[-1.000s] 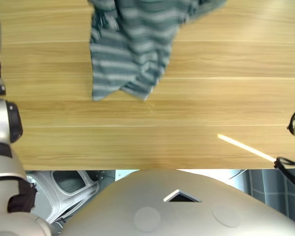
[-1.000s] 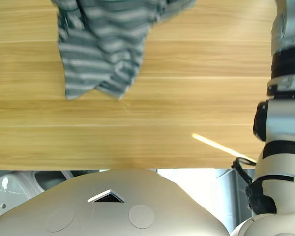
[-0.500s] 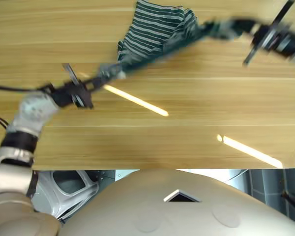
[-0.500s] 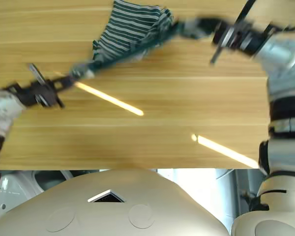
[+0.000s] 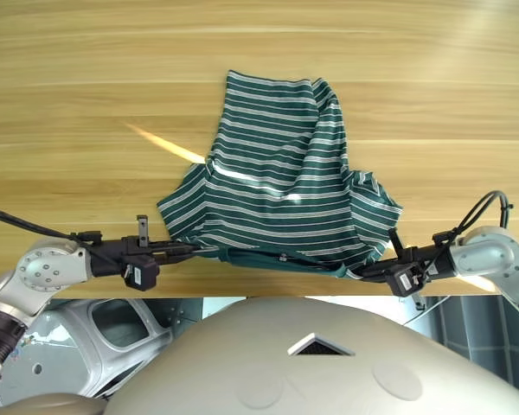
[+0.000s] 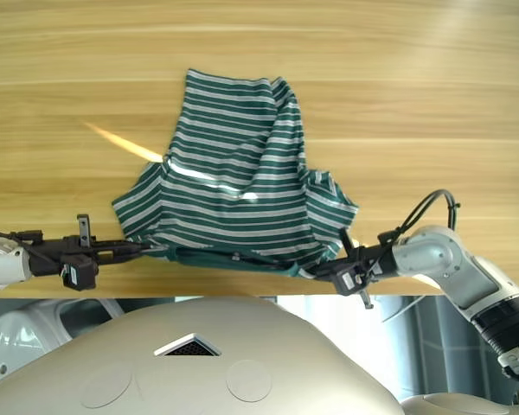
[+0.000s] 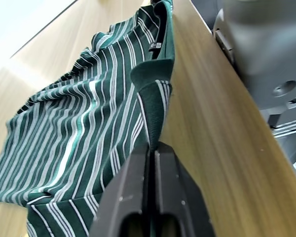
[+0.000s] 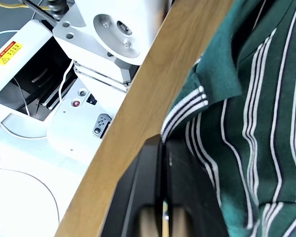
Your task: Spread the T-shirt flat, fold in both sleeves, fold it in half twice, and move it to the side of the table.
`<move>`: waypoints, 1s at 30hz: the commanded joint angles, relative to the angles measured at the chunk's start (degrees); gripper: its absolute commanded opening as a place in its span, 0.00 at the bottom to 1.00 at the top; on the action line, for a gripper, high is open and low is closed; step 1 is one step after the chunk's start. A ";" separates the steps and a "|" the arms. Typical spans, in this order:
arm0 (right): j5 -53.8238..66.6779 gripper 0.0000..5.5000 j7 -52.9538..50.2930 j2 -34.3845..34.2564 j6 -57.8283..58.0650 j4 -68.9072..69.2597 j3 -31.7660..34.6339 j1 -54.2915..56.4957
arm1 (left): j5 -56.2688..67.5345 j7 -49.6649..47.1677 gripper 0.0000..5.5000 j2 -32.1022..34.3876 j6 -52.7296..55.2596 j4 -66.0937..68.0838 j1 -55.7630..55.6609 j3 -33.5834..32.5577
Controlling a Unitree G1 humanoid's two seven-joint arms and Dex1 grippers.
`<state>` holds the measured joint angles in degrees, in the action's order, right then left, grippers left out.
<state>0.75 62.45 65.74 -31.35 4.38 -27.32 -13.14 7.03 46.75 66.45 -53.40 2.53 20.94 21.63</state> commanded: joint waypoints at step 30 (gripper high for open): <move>-11.44 0.15 -27.00 -28.38 5.26 -42.54 15.25 50.05 | -10.17 7.15 0.16 -16.51 2.83 16.57 -22.44 -6.45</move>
<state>-5.75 39.97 40.02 -26.64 -32.91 -10.05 32.24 -0.90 53.19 50.14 -50.07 17.97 -0.32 13.73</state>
